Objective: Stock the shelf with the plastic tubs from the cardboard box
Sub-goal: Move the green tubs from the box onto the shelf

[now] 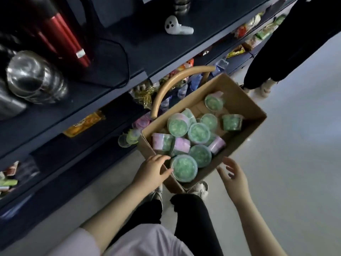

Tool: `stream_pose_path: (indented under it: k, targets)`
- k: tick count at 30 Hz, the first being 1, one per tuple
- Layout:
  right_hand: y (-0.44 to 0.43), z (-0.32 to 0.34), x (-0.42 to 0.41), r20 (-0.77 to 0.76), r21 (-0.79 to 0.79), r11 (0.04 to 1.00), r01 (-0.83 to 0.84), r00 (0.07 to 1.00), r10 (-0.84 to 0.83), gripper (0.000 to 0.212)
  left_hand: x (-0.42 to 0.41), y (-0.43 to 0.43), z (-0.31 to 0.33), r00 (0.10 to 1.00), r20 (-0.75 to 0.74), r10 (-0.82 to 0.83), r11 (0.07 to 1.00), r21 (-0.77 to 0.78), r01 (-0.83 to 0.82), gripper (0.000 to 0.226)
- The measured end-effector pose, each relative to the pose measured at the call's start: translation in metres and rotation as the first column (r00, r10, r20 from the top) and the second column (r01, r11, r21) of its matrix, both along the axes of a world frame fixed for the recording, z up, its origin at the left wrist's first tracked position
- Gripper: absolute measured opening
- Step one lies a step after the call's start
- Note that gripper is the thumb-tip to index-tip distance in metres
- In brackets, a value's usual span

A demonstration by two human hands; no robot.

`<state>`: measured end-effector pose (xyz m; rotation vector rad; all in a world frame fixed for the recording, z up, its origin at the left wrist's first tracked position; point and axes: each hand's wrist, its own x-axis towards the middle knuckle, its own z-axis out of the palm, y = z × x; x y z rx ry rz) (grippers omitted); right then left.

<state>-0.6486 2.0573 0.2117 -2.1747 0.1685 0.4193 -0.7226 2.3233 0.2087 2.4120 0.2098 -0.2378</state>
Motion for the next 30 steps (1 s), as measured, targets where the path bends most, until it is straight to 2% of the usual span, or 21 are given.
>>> stream_pose_path:
  k: [5, 12, 15, 18, 20, 25, 28, 30]
  targets:
    - [0.005, -0.054, 0.064, -0.12, -0.007, 1.0, -0.028, 0.992, 0.027, 0.034, 0.021, -0.003, -0.045, 0.985, -0.122, 0.121, 0.992, -0.022, -0.125, 0.045]
    - [0.023, -0.135, 0.176, -0.249, -0.081, 0.959, -0.27, 0.938, 0.243, 0.054, 0.058, -0.023, -0.104, 0.917, -0.316, 0.242, 0.959, -0.065, -0.275, 0.056]
    - [0.031, -0.169, 0.208, -0.32, -0.097, 0.932, -0.348, 0.898, 0.302, 0.069, 0.071, -0.035, -0.127, 0.905, -0.326, 0.273, 0.958, 0.004, -0.287, 0.06]
    - [0.037, -0.197, 0.229, -0.389, -0.158, 0.886, -0.437, 0.852, 0.351, 0.075, 0.079, -0.049, -0.145, 0.885, -0.391, 0.253, 0.967, 0.133, -0.217, 0.059]
    - [0.04, -0.208, 0.24, -0.372, -0.225, 0.831, -0.509, 0.833, 0.41, 0.073, 0.082, -0.053, -0.151, 0.866, -0.429, 0.257, 0.962, 0.196, -0.189, 0.055]
    - [0.04, -0.22, 0.254, -0.347, -0.283, 0.774, -0.567, 0.813, 0.468, 0.057, 0.088, -0.055, -0.153, 0.819, -0.487, 0.303, 0.953, 0.165, -0.254, 0.051]
    - [0.04, -0.221, 0.262, -0.355, -0.247, 0.799, -0.549, 0.818, 0.452, 0.042, 0.088, -0.058, -0.15, 0.813, -0.458, 0.358, 0.933, 0.155, -0.324, 0.046]
    - [0.041, -0.221, 0.266, -0.356, -0.201, 0.851, -0.486, 0.845, 0.399, 0.036, 0.087, -0.062, -0.15, 0.769, -0.476, 0.427, 0.886, 0.049, -0.462, 0.044]
